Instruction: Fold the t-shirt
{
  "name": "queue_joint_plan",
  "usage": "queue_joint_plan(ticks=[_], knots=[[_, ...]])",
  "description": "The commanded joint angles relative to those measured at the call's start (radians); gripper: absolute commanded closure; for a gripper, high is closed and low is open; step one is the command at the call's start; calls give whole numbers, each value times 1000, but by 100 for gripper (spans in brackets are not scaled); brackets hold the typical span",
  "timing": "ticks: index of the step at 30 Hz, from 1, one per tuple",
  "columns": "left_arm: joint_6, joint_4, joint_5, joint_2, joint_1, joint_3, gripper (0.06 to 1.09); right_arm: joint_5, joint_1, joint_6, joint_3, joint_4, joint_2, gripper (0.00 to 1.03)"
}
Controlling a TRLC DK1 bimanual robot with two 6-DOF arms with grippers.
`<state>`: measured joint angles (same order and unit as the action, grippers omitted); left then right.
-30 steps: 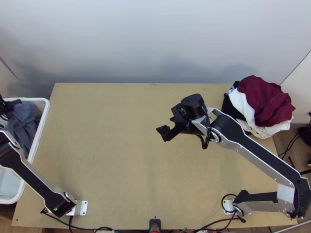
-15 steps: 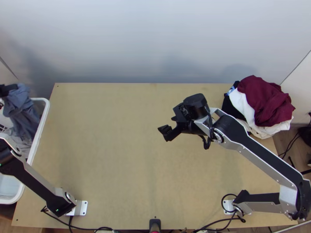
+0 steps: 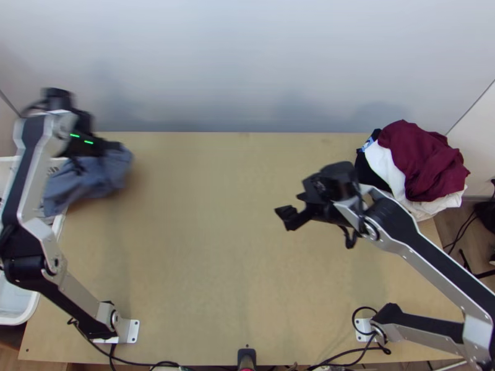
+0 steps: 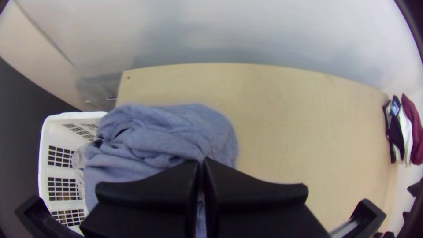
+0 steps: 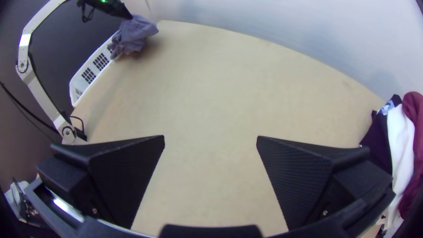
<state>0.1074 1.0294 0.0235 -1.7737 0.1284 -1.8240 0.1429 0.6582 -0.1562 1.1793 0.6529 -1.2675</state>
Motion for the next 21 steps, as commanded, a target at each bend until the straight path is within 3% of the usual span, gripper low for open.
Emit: queue_joint_plan(ticks=[1, 11, 15, 19, 21], knots=[[-72, -31, 61, 45, -331, 177, 105, 1, -83, -5, -175, -41, 152, 6], [-222, -37, 156, -135, -762, 169, 105, 1, -184, -2, -333, -62, 361, 6], [-282, 12, 154, -254, -880, -18, 105, 1, -221, 1, -399, -62, 454, 6], [-311, 172, 153, -421, -969, -377, 105, 3, -250, 7, -484, -62, 548, 6], [-319, 176, 153, -460, -1003, -506, 105, 3, -261, 14, -527, -59, 591, 6]])
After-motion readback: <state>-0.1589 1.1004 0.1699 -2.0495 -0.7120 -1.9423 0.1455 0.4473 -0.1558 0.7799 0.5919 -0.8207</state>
